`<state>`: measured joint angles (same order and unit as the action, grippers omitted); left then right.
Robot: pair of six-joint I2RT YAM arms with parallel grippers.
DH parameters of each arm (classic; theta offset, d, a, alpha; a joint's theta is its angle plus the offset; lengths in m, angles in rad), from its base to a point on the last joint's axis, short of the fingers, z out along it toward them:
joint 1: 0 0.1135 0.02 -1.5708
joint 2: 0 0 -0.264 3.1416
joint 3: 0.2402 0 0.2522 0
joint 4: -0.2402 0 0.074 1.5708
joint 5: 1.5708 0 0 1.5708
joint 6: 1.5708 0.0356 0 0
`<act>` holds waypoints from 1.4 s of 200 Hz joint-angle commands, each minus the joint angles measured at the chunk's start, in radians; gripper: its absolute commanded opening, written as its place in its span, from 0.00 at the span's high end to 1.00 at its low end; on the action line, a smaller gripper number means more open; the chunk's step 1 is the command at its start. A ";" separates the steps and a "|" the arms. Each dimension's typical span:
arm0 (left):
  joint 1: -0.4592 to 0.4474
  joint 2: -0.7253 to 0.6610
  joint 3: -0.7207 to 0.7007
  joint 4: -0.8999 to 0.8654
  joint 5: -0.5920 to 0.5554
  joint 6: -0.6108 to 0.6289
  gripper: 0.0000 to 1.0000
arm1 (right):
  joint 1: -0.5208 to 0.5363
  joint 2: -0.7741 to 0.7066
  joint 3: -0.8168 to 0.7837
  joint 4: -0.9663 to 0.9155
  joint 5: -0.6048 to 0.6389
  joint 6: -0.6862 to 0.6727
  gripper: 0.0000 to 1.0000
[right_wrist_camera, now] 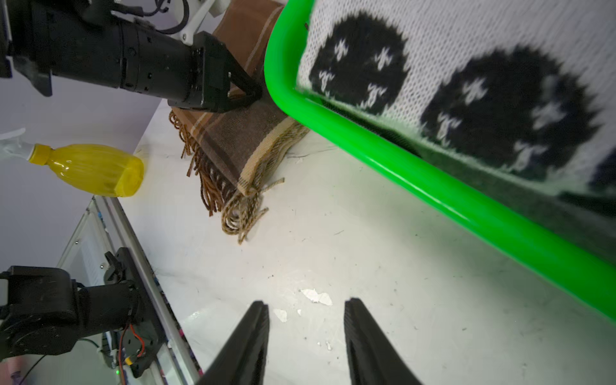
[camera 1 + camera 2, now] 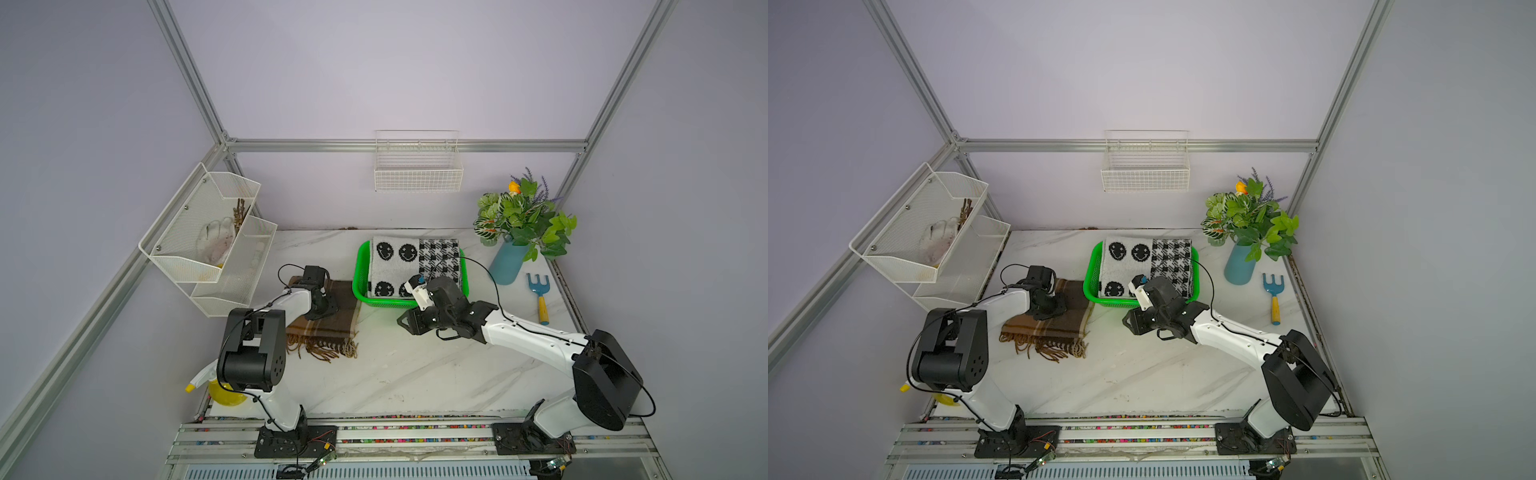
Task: Put the folded scarf in the basket
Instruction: Move the scarf to the center of the board.
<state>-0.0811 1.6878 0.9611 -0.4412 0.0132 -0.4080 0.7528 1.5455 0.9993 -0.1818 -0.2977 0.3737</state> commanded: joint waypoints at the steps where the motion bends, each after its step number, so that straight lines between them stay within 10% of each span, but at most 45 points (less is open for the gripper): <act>1: -0.047 -0.046 -0.081 -0.057 0.003 -0.039 0.81 | 0.021 0.038 -0.037 0.116 -0.032 0.060 0.51; 204: -0.404 -0.597 -0.513 0.055 -0.015 -0.195 0.76 | 0.037 0.413 0.213 0.014 -0.101 0.005 0.41; 280: -0.406 -0.499 -0.511 0.126 0.021 -0.198 0.77 | 0.086 0.432 0.142 0.022 -0.169 0.024 0.41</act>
<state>-0.4801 1.1664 0.4572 -0.3328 0.0048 -0.5919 0.8055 1.9625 1.1851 -0.0978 -0.4217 0.3882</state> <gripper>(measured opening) 0.232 0.595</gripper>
